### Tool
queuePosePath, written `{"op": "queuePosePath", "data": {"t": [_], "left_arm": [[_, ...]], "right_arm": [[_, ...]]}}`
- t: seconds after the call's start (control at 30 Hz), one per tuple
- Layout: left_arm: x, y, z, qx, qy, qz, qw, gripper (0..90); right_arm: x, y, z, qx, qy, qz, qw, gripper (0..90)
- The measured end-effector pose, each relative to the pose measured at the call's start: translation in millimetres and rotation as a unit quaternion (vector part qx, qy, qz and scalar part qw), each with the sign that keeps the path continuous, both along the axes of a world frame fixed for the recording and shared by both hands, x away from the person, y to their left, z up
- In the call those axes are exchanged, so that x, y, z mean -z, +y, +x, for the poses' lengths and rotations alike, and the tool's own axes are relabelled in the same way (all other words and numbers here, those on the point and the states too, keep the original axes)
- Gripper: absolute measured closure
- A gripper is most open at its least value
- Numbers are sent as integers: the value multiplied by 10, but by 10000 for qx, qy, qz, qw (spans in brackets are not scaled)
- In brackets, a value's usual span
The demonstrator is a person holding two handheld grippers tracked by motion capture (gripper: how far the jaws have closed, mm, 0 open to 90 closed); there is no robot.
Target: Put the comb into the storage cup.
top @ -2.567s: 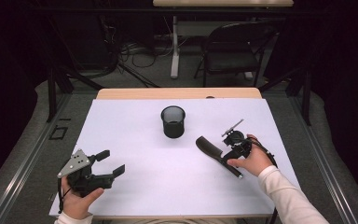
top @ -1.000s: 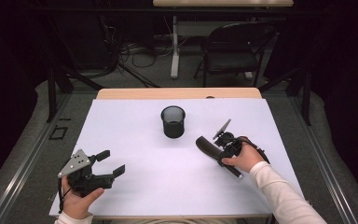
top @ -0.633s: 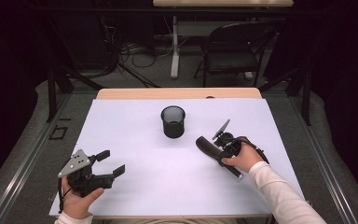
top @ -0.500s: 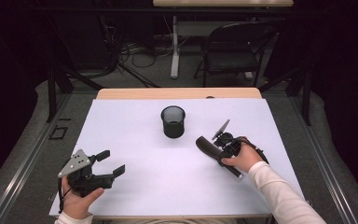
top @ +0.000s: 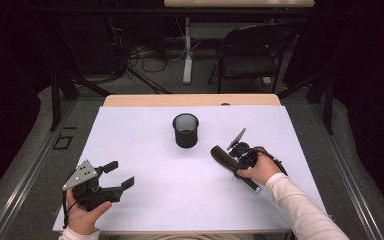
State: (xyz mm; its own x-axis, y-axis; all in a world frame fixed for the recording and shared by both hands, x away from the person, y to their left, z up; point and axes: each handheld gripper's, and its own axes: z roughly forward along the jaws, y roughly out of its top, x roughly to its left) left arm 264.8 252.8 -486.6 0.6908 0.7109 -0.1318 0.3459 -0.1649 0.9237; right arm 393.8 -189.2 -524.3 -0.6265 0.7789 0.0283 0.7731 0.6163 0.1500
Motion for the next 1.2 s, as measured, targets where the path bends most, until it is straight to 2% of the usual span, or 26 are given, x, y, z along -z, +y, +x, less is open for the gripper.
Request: {"op": "queuePosePath", "data": {"t": [0.67, 0.73, 0.93, 1.0, 1.03, 1.2], "left_arm": [[2, -1, 1, 9, 3, 12, 10000, 170], [4, -3, 1, 14, 9, 8, 10000, 170], [4, -2, 2, 10, 8, 10, 10000, 170], [5, -4, 1, 11, 12, 8, 10000, 170], [5, -4, 2, 13, 11, 12, 10000, 170], [4, -3, 1, 10, 6, 14, 10000, 170]], "right_arm": [[-13, -4, -9, -23, 3, -45, 10000, 727], [20, -9, -24, 67, -172, 193, 9996, 727], [-74, -43, -18, -30, -20, -4, 10000, 727], [-82, -40, -26, 32, 5, 2, 10000, 727], [-56, -51, -34, 19, -205, 234, 9995, 727], [-79, -50, -56, 75, -265, 297, 9992, 727]]}}
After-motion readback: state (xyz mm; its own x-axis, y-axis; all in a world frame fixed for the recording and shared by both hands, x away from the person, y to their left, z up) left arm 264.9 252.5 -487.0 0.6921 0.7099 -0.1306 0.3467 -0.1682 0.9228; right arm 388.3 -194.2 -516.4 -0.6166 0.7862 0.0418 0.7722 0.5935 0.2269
